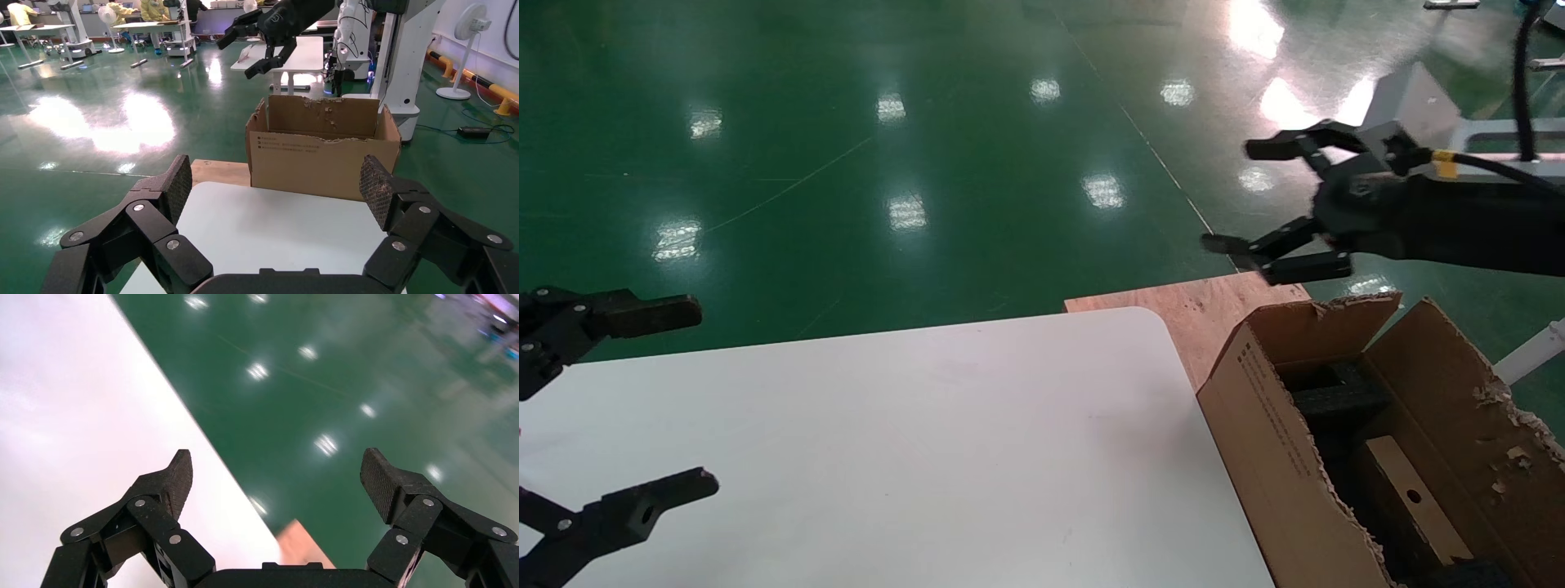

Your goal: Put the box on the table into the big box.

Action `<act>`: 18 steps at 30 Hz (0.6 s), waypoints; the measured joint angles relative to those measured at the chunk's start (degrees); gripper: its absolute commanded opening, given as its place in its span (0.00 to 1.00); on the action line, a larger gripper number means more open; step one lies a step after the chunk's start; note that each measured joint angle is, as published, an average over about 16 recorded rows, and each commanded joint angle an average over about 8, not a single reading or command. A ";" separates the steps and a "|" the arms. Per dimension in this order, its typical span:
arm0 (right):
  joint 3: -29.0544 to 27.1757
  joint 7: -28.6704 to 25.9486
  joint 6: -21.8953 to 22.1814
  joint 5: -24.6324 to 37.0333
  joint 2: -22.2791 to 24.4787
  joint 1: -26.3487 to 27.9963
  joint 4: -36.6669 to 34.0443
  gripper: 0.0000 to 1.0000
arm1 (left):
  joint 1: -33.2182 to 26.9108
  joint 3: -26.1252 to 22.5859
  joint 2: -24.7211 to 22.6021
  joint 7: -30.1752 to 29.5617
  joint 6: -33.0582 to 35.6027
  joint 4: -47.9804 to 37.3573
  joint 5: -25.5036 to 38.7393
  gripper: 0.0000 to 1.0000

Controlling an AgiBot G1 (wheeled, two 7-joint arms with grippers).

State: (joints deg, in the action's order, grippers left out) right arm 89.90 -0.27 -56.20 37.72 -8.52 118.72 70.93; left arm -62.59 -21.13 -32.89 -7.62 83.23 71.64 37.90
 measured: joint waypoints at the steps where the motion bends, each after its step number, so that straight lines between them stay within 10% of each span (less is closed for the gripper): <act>1: -2.18 -0.31 -0.87 0.12 -0.78 -1.69 0.08 1.00 | 0.00 0.00 0.00 0.00 0.00 0.00 0.00 1.00; 18: -39.53 -5.61 -15.78 2.22 -14.18 -30.58 1.42 1.00 | 0.00 0.00 0.00 0.00 0.00 0.00 0.00 1.00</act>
State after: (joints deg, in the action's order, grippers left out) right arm 50.37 -5.88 -71.98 39.93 -22.70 88.14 72.35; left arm -62.59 -21.14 -32.89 -7.62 83.23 71.64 37.90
